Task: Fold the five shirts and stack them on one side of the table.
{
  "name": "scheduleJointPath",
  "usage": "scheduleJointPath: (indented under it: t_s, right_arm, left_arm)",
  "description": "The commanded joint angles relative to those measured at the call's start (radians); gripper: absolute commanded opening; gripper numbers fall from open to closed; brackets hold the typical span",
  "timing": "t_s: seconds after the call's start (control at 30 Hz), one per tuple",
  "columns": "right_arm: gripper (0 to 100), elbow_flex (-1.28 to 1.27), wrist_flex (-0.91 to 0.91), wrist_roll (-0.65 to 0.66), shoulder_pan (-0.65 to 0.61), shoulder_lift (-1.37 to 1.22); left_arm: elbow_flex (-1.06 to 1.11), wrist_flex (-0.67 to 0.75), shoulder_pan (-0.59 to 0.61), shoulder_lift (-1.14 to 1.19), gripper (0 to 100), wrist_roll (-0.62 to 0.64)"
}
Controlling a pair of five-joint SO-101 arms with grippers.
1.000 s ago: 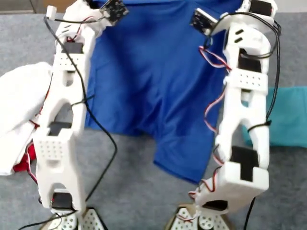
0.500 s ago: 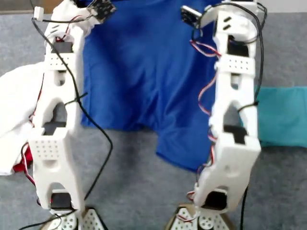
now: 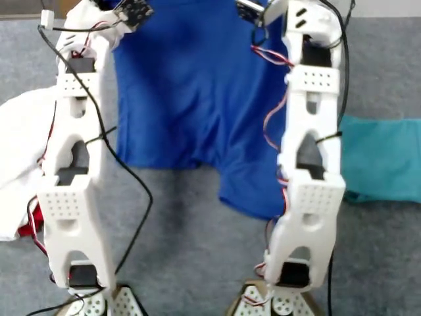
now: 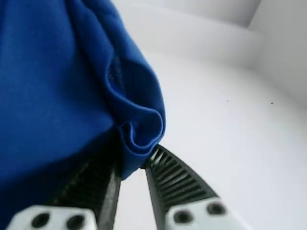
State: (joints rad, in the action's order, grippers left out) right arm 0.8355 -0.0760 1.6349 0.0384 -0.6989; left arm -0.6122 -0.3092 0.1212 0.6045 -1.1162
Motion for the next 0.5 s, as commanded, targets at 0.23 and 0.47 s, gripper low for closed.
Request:
scheduleJointPath:
  t_s: [0.23, 0.47]
  right_arm:
    - [0.2, 0.225, 0.276, -0.141, 0.102, 0.245]
    - [0.2, 0.363, 0.798, -0.282, 0.170, 0.473]
  left_arm:
    - [-0.137, -0.364, 0.044, -0.426, 2, 0.169]
    - [-0.137, -0.615, 0.051, -0.656, 2, 0.176]
